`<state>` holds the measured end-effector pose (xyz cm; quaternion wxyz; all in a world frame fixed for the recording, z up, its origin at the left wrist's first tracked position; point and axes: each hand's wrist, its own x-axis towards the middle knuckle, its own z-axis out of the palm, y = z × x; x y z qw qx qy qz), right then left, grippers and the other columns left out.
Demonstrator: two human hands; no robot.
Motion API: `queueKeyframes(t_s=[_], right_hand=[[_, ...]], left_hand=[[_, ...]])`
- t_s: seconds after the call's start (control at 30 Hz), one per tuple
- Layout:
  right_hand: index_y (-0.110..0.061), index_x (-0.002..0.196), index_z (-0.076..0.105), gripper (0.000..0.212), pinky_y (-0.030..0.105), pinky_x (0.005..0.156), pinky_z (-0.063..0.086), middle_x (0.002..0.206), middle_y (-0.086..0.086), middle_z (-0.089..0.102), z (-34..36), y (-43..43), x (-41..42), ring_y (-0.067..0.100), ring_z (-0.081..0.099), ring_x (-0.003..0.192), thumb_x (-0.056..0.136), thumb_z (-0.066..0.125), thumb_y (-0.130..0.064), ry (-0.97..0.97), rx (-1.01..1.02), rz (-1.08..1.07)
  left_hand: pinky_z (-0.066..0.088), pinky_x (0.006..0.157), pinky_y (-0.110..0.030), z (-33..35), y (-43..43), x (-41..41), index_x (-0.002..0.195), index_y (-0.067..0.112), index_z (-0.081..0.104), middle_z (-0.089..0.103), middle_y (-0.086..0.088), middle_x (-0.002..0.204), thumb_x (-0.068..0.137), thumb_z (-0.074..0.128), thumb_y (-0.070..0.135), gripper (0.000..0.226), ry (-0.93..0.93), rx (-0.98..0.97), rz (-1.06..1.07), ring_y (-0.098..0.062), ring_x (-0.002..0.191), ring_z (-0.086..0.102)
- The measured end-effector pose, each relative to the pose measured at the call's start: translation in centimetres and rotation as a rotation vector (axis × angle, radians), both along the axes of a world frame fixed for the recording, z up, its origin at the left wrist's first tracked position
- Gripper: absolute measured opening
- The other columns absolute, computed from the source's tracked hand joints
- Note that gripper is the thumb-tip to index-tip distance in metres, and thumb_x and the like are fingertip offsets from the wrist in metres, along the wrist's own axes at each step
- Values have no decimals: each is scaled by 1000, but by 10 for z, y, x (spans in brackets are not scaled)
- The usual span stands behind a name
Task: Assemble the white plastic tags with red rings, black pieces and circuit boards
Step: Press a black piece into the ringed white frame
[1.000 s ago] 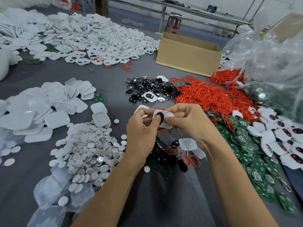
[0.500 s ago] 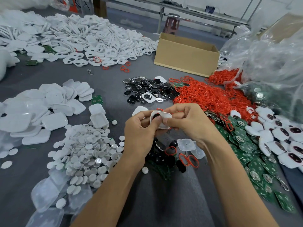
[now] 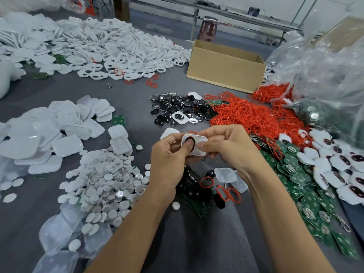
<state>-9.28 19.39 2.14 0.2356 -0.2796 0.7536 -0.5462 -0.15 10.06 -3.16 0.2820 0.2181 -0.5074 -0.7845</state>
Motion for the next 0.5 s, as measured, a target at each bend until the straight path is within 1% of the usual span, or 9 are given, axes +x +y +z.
queueKeyframes(t_s=[0.1, 0.13, 0.23, 0.3, 0.33, 0.4, 0.47, 0.5], right_hand=[[4, 92, 72, 14, 15, 47, 43, 70, 20, 69, -2, 0, 0, 16, 54, 53, 79, 70, 7, 35, -3, 6], [3, 92, 72, 14, 16, 48, 43, 70, 20, 70, -2, 0, 0, 16, 55, 54, 79, 70, 7, 50, 0, 3], [-1, 89, 74, 13, 18, 51, 44, 64, 11, 70, -3, -1, 0, 11, 57, 51, 78, 70, 6, 110, 23, -17], [-5, 85, 74, 13, 22, 54, 45, 62, 10, 70, -3, -1, 1, 13, 58, 53, 78, 70, 4, 137, 28, -34], [-7, 84, 74, 13, 25, 56, 44, 62, 12, 71, -3, -1, 1, 16, 58, 54, 77, 70, 3, 149, 32, -43], [-10, 81, 75, 14, 29, 58, 43, 63, 13, 70, -2, -1, 2, 18, 56, 55, 76, 70, 2, 174, 43, -61], [-13, 78, 75, 15, 30, 58, 44, 60, 10, 70, -3, -2, 3, 18, 56, 54, 75, 70, 1, 199, 57, -80], [-14, 77, 75, 16, 29, 57, 44, 59, 8, 70, -4, -2, 3, 17, 56, 53, 75, 70, 1, 207, 64, -88]], left_hand=[[60, 67, -28, 1, 0, 1, 94, 4, 70, 76, -15, 85, 93, 59, 1, 12, 22, 16, -1, -27, 76, 74], [60, 67, -28, 1, 0, 1, 94, 3, 71, 76, -15, 86, 93, 59, 1, 12, 29, 19, 1, -26, 75, 74], [59, 64, -26, 2, 1, 1, 95, 2, 70, 75, -15, 86, 94, 59, 0, 12, 51, 14, 4, -24, 73, 73], [59, 64, -26, 2, 2, 1, 95, 1, 70, 75, -17, 86, 94, 58, -1, 12, 59, 0, 16, -25, 74, 73], [59, 65, -27, 1, 2, 1, 95, 1, 69, 75, -18, 86, 94, 58, -2, 12, 61, -10, 24, -26, 75, 73], [61, 69, -33, -1, 3, 0, 96, 2, 70, 75, -18, 87, 94, 59, -1, 12, 48, -55, 40, -29, 78, 74], [60, 75, -38, -2, 4, 0, 97, 3, 70, 75, -15, 88, 94, 60, 1, 11, 30, -99, 47, -30, 80, 74], [60, 75, -38, -2, 4, 0, 97, 4, 70, 76, -14, 88, 94, 61, 1, 11, 28, -102, 48, -29, 80, 74]])
